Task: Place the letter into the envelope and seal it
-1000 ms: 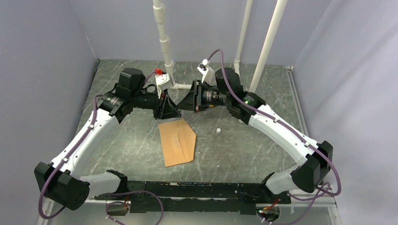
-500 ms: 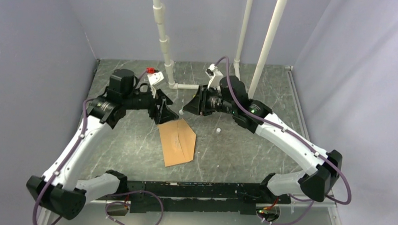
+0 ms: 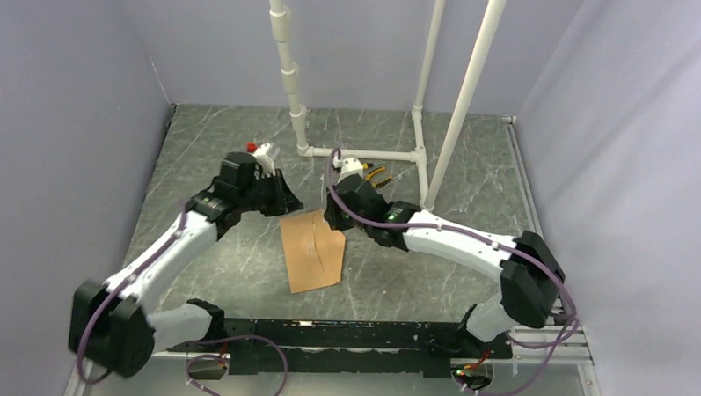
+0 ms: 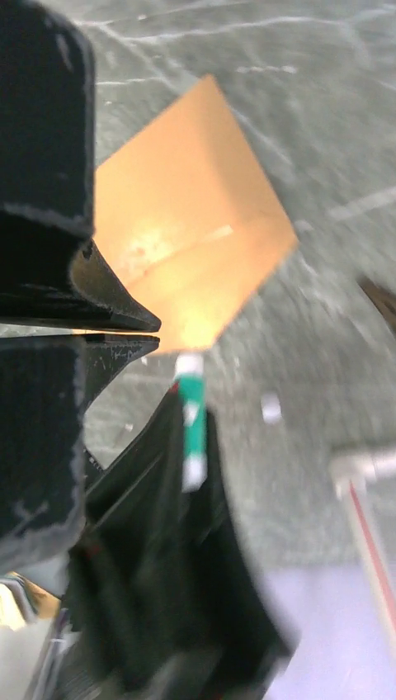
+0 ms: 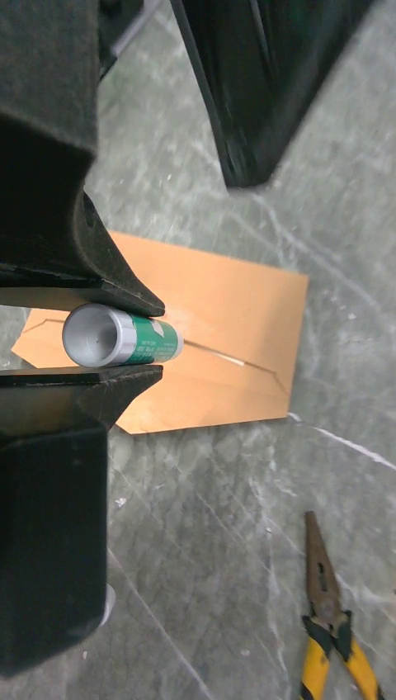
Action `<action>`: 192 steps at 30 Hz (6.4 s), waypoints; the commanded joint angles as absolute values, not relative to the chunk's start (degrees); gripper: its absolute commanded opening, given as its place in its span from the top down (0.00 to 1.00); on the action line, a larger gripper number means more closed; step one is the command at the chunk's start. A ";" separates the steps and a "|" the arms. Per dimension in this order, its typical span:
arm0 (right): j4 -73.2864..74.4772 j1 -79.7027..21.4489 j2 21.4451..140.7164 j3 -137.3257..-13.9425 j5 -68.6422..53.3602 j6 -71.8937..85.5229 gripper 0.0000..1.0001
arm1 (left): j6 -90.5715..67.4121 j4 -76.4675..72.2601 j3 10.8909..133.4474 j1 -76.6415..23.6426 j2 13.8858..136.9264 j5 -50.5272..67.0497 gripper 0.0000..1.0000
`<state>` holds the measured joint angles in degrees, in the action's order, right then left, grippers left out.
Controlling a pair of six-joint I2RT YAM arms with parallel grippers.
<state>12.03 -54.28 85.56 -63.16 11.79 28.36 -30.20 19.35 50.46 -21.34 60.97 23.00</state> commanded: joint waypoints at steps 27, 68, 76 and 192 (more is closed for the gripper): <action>8.91 -63.63 107.17 -71.30 22.84 25.29 1.00 | -48.48 -4.29 33.40 -16.09 92.92 14.70 0.97; 17.69 -63.06 94.26 -68.59 7.52 27.46 1.00 | -48.00 -6.27 32.87 -16.00 85.83 24.38 0.64; -4.00 -54.48 76.04 -53.94 -12.01 19.35 1.00 | -51.87 7.29 41.18 -16.00 68.70 31.12 0.18; -51.44 -53.56 71.26 -61.28 -43.72 3.55 0.59 | -98.00 -36.17 48.61 -17.14 47.70 52.80 0.98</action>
